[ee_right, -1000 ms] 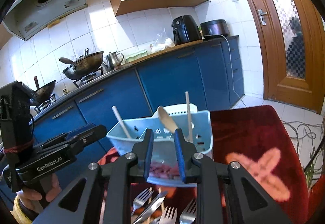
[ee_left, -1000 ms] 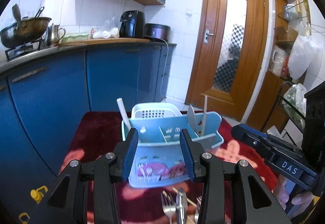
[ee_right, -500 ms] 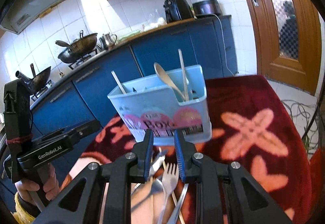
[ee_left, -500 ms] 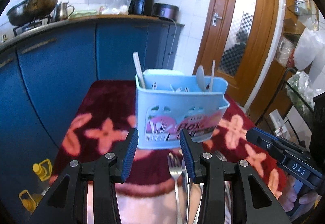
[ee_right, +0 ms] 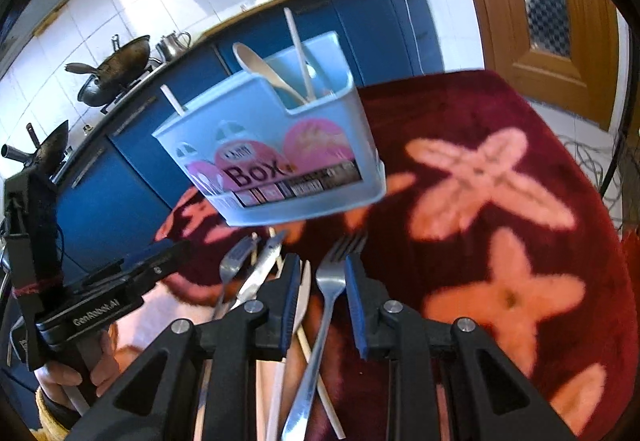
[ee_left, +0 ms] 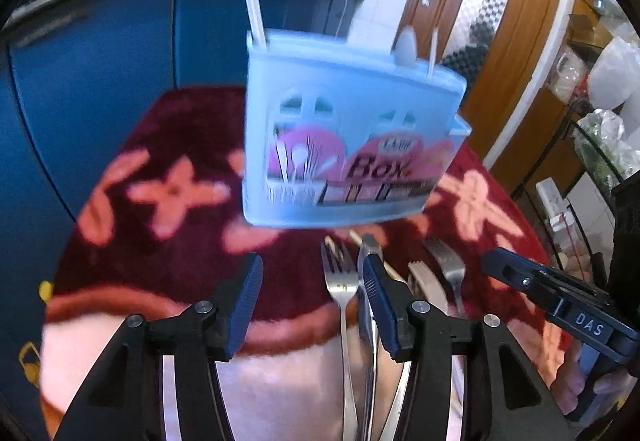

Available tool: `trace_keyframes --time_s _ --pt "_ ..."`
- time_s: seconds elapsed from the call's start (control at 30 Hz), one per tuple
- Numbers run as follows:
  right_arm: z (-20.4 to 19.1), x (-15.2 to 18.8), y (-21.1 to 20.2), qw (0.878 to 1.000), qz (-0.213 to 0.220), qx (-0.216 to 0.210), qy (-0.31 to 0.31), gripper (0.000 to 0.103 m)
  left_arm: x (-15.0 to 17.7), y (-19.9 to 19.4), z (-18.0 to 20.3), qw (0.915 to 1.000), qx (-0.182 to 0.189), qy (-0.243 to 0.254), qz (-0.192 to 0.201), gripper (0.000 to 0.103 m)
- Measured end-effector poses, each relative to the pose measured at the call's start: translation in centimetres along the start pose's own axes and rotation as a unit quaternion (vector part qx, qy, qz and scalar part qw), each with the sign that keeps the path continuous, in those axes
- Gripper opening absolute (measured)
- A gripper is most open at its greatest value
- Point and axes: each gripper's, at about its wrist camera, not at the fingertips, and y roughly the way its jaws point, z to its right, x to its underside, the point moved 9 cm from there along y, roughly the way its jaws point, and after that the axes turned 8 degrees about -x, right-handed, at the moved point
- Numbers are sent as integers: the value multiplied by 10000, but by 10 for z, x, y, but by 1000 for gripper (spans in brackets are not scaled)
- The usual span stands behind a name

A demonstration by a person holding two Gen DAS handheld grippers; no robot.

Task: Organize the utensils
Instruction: 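Move both tools back down to the remaining utensils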

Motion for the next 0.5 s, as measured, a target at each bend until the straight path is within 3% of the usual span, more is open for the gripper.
trace_keyframes --time_s 0.27,0.5 --pt "13 5 13 9995 -192 -41 243 26 10 33 -1 9992 89 -107 -381 54" --pt "21 6 25 9981 -373 -168 466 26 9 42 5 9983 354 -185 -431 54"
